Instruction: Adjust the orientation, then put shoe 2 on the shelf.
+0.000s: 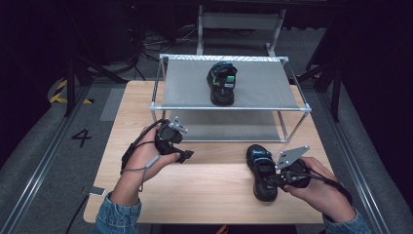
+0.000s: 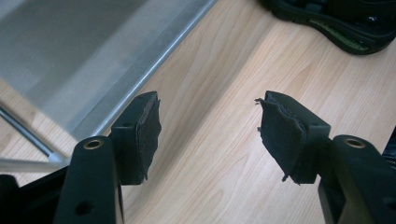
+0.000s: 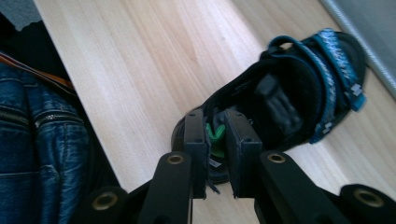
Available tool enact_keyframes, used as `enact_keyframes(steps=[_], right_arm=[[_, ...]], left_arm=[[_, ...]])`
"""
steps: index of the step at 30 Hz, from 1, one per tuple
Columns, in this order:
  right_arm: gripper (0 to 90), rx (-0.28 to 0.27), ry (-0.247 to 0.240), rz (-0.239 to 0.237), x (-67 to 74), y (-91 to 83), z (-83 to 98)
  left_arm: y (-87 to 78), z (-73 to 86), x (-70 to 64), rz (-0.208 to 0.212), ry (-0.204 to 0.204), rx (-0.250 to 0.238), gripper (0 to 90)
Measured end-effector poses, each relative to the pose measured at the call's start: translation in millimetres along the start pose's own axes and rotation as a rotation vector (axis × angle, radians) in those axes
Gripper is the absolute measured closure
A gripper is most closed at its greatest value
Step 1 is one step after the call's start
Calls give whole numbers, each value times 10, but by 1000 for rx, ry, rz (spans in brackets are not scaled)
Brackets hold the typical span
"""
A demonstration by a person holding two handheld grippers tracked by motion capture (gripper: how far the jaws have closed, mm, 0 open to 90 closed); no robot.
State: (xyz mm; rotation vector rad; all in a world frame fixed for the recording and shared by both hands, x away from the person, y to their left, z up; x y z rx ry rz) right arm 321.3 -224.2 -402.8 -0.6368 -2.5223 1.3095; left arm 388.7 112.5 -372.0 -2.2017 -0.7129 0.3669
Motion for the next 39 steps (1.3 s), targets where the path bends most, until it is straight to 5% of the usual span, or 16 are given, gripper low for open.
enact_keyframes(steps=[7, 12, 18, 28, 39], right_arm=[[639, -25, 36, -10, -1, -55, -3], [533, -125, 36, 65, -144, -106, -122], [474, -81, 43, 142, -430, 87, -132], [496, 10, 36, 115, -584, 405, -122], [708, 70, 25, 100, -632, 489, -140]], left_arm=[[-13, 77, 63, -3, -17, 20, 378], [-3, 197, 109, -22, -42, 52, 370], [-22, 350, 185, -53, -69, 98, 351], [-42, 513, 224, -70, -108, 94, 325], [-57, 559, 257, -77, -115, 94, 323]])
Point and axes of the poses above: each handheld gripper's, and its own axes: y roughly forward along the jaws, z roughly out of its underside, x roughly to its left, the point moved 4 cm from there along y, roughly forward along the jaws, and after that the axes turned 7 degrees about -x, right-handed, at the moved point
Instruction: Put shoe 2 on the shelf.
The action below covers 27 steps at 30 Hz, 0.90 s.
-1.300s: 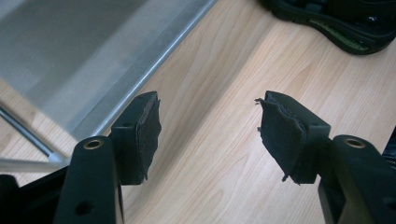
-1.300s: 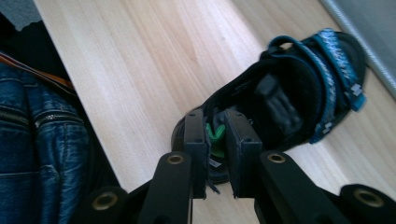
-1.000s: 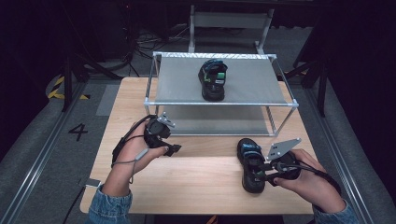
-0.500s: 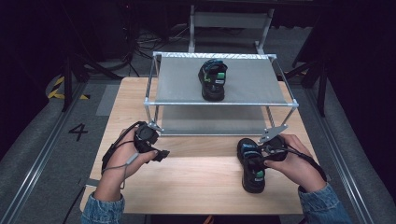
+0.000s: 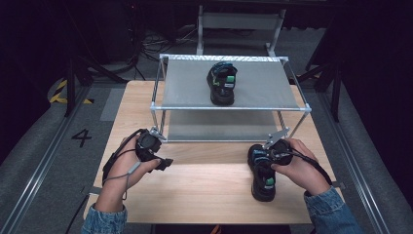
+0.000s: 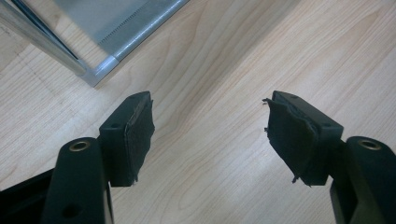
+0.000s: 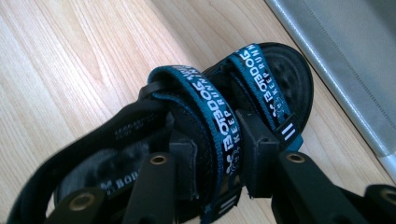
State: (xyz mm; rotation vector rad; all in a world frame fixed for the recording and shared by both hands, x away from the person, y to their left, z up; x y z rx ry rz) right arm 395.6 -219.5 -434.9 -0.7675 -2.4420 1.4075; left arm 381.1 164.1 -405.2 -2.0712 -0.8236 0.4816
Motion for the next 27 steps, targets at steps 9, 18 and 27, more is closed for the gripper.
enact_keyframes(steps=[9, 18, 27], right_arm=[[714, -12, -11, -17, -13, -106, -70], [712, -36, 24, -41, -44, -422, -243], [711, -43, 35, -50, -82, -707, -369]], left_arm=[[11, 2, 39, 5, -8, -6, 324], [-13, 16, 66, 11, -15, -17, 324], [-10, 24, 88, 12, -18, -13, 323]])
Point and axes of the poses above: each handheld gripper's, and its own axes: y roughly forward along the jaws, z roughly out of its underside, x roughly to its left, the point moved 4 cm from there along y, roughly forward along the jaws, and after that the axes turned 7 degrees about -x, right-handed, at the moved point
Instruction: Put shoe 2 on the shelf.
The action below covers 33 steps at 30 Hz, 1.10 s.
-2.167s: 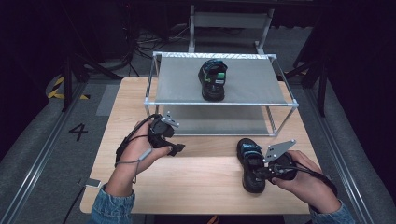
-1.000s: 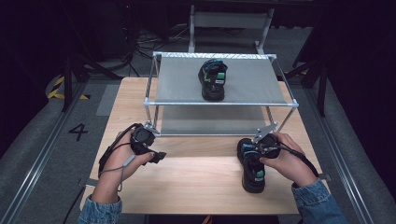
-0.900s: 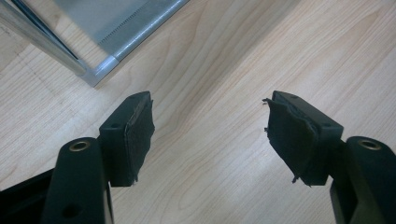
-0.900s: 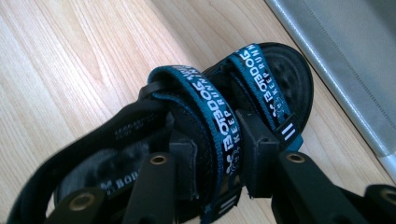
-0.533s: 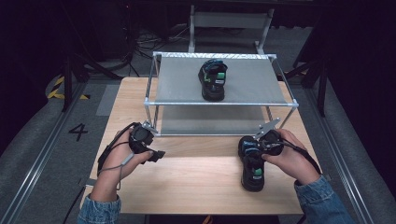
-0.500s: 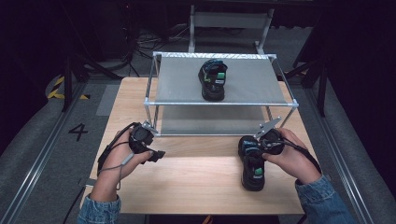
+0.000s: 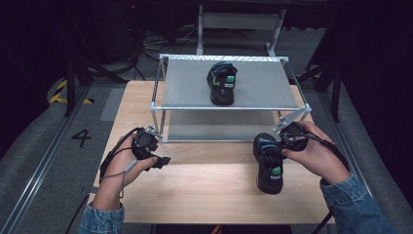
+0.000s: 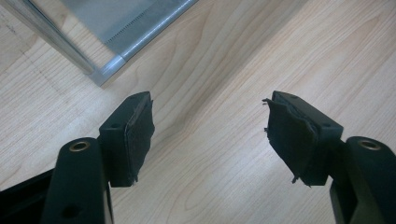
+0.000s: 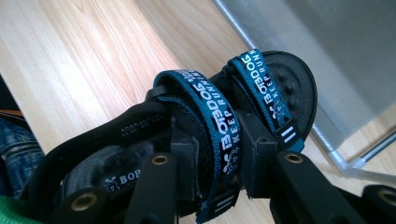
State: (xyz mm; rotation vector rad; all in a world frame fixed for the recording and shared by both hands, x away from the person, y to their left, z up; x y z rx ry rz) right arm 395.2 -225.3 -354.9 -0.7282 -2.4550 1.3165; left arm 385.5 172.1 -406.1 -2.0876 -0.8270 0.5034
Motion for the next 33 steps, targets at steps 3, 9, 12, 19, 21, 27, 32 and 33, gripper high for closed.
enact_keyframes(steps=[3, 9, 12, 19, 21, 27, 32, 33], right_arm=[[711, -10, 1, 1, -9, -110, -62], [710, -28, -12, 11, -16, -278, -179], [710, -38, -23, 5, 0, -366, -243], [710, -52, -33, -13, 31, -487, -333], [710, -63, -38, -11, 31, -531, -369], [710, -93, -42, -13, 18, -668, -471], [711, -126, -42, -21, -8, -754, -575], [711, -134, -42, -22, -14, -763, -595]], left_arm=[[5, 2, 1, 3, -6, 0, 322], [-1, 6, 20, 2, -20, -7, 293], [2, 11, 26, 2, -23, -4, 285], [9, 18, 32, 6, -19, 5, 263], [13, 22, 29, 6, -24, 7, 262], [26, 30, 31, 5, -25, 10, 263], [28, 30, 40, -4, -28, 10, 264], [28, 30, 33, -6, -34, 12, 264]])
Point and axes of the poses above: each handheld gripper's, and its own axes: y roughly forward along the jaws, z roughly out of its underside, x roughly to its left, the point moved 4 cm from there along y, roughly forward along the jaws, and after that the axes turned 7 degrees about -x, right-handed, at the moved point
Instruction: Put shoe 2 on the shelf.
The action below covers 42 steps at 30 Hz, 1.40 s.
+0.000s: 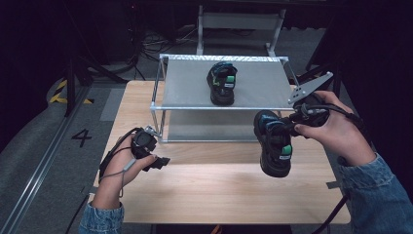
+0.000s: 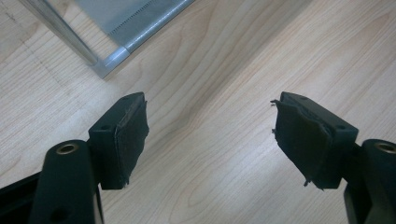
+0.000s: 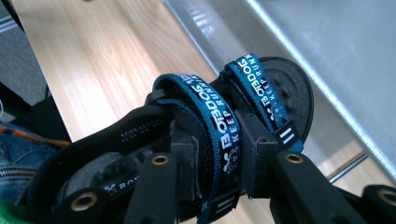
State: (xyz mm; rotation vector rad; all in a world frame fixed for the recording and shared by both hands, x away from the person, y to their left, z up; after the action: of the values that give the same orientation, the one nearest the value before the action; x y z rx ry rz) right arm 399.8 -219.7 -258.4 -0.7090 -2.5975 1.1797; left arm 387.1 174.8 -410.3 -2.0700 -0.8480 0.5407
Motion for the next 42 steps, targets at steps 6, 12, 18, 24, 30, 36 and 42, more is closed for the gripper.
enact_keyframes(steps=[6, 12, 18, 24, 30, 36, 42], right_arm=[[711, -39, -2, 3, -94, -46, -134], [711, -55, 0, 17, -263, -65, -285], [711, -65, 2, 34, -478, -27, -469], [711, -62, 11, 37, -624, 22, -609], [711, -53, 12, 54, -788, 113, -781], [711, -34, 37, 72, -963, 211, -907], [711, -26, 66, 84, -1150, 320, -961]], left_arm=[[-5, 16, 14, -21, -5, -27, 257], [-35, 72, 99, -66, -38, -53, 233], [-20, 169, 145, -71, -61, -39, 195], [4, 224, 173, -72, -63, -27, 186], [-23, 233, 157, -68, -42, -45, 194], [-59, 246, 144, -69, -26, -62, 194], [-88, 310, 143, -82, -41, -62, 193]])
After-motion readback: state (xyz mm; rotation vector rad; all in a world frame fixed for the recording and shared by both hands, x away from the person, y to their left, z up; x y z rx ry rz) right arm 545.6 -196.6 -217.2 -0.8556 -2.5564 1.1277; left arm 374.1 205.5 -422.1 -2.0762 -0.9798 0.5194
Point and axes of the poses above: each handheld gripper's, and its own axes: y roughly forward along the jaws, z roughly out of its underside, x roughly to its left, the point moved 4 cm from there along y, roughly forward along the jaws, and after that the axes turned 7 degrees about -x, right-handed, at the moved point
